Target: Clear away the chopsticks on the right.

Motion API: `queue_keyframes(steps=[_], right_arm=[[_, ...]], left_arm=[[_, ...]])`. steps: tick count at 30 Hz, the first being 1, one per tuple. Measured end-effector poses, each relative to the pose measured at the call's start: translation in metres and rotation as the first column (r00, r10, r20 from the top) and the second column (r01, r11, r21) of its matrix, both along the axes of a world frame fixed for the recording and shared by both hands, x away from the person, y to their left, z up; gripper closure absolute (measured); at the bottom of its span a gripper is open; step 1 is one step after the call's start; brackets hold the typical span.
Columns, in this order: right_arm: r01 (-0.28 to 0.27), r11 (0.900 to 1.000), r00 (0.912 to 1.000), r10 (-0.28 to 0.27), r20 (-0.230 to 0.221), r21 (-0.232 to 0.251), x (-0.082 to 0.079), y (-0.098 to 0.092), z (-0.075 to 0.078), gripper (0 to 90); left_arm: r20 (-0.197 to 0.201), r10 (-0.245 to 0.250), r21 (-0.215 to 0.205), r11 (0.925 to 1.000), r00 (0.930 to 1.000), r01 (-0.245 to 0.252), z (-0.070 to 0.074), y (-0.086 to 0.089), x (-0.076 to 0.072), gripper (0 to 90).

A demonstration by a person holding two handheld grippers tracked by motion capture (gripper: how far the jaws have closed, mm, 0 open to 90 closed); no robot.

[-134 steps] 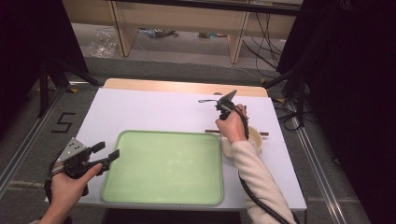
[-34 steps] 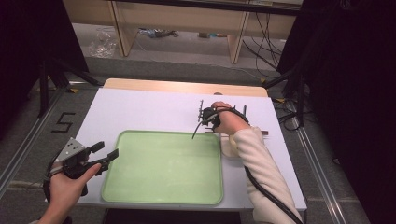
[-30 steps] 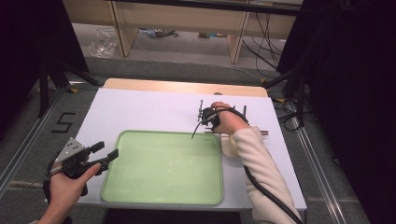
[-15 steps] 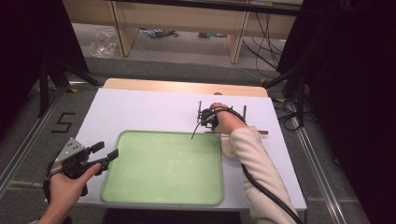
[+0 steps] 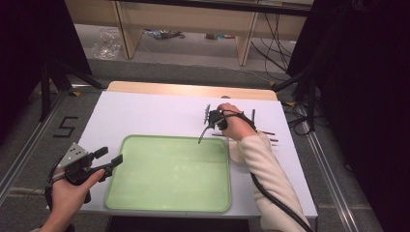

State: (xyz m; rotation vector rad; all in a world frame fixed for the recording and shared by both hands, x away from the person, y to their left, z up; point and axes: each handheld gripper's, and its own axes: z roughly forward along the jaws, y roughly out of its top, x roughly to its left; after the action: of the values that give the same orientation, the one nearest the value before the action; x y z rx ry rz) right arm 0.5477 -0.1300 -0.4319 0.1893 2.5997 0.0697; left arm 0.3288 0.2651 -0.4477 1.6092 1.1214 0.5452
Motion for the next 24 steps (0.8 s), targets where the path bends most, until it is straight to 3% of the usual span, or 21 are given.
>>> queue_keyframes(steps=[5,7,10,11,12,19,22,24], right_arm=[[0.000,0.996,0.9920,-0.011,0.125,0.089,-0.010,-0.002,0.017,87.7],[-0.001,0.992,0.9825,-0.023,0.185,0.128,-0.015,-0.003,0.022,87.7],[-0.017,0.985,0.9735,-0.023,0.228,0.173,-0.022,-0.002,0.027,87.7],[-0.030,0.987,0.9735,-0.007,0.228,0.157,-0.022,-0.003,0.029,87.7],[-0.029,0.985,0.9720,-0.012,0.235,0.170,-0.023,-0.002,0.031,87.8],[-0.038,0.956,0.9617,-0.044,0.271,0.289,-0.028,-0.002,0.046,87.7],[-0.050,0.933,0.9648,-0.047,0.259,0.356,-0.031,-0.003,0.053,87.7],[-0.055,0.917,0.9605,-0.060,0.272,0.396,-0.034,-0.004,0.059,87.8]], left_arm=[[-0.002,0.003,-0.002,1.0000,1.0000,-0.003,0.000,0.000,0.000,31.1],[-0.002,0.008,-0.001,1.0000,1.0000,-0.008,0.000,-0.001,0.000,31.1],[0.003,-0.001,-0.005,1.0000,1.0000,0.001,0.000,-0.001,0.000,31.1],[0.000,0.004,0.001,1.0000,1.0000,-0.004,0.000,-0.001,0.000,31.1],[0.001,0.002,0.000,1.0000,1.0000,-0.002,0.000,-0.001,0.000,31.1],[0.000,-0.004,-0.003,1.0000,1.0000,0.004,0.000,-0.001,0.000,31.1],[0.001,-0.002,-0.003,1.0000,1.0000,0.002,0.000,-0.002,0.000,31.1],[0.002,-0.002,-0.003,1.0000,1.0000,0.002,0.000,-0.002,0.000,31.1]])
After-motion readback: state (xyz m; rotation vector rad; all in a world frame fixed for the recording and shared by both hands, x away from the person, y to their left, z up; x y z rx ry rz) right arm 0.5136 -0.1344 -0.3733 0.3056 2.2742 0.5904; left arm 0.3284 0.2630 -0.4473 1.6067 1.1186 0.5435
